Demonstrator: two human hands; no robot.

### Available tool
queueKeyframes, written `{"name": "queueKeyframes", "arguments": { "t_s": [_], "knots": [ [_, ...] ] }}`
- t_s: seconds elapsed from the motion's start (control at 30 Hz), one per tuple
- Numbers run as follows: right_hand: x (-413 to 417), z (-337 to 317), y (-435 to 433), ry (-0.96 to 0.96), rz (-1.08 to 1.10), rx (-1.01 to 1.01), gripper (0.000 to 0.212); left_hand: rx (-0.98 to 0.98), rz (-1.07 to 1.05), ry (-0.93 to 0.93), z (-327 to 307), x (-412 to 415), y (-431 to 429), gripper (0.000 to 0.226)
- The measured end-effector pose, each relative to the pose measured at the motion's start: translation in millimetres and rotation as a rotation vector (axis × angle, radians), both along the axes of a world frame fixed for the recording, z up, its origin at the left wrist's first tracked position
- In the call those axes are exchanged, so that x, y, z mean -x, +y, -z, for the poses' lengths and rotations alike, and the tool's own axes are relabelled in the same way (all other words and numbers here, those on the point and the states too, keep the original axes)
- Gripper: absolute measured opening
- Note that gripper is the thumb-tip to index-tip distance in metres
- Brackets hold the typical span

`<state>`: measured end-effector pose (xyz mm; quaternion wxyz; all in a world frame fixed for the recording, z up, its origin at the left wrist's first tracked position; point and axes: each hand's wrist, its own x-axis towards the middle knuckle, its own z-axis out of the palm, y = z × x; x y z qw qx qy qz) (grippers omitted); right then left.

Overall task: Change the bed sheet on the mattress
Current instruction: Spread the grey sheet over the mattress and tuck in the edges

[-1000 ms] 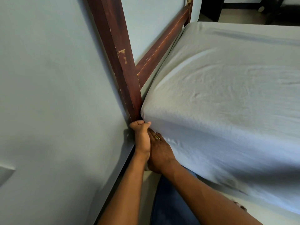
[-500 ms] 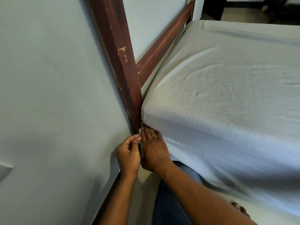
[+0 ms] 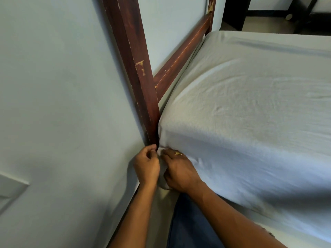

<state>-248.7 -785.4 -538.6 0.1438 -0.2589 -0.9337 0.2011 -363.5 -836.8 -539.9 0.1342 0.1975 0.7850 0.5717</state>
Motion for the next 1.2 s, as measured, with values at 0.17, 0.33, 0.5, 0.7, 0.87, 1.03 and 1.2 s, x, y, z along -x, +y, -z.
{"name": "queueKeyframes", "arguments": {
  "t_s": [0.17, 0.33, 0.5, 0.7, 0.87, 1.03, 1.2],
  "knots": [
    [-25, -14, -5, 0.12, 0.023, -0.092, 0.046, -0.111, -0.022, 0.021, 3, -7, 13, 0.013],
    [-38, -28, 5, 0.169, 0.06, -0.078, 0.037, -0.166, 0.125, 0.089, 19, -11, 11, 0.02],
    [-41, -49, 11, 0.248, 0.107, -0.067, 0.034, -0.374, 0.356, -0.345, 27, 5, -9, 0.037],
    [-22, -60, 6, 0.248, 0.087, -0.036, 0.035, -0.457, 0.409, -0.812, 23, 15, -6, 0.022],
    [1, -44, -2, 0.113, -0.001, -0.004, 0.055, -0.288, 0.19, -0.665, 41, 19, 15, 0.019],
    [17, -19, 2, 0.006, -0.013, 0.02, 0.06, -0.169, -0.012, -0.29, 57, 19, 29, 0.044],
    [22, -6, 3, -0.05, 0.037, -0.046, 0.054, -0.132, -0.101, -0.108, 46, 1, 33, 0.025]
  ]
}}
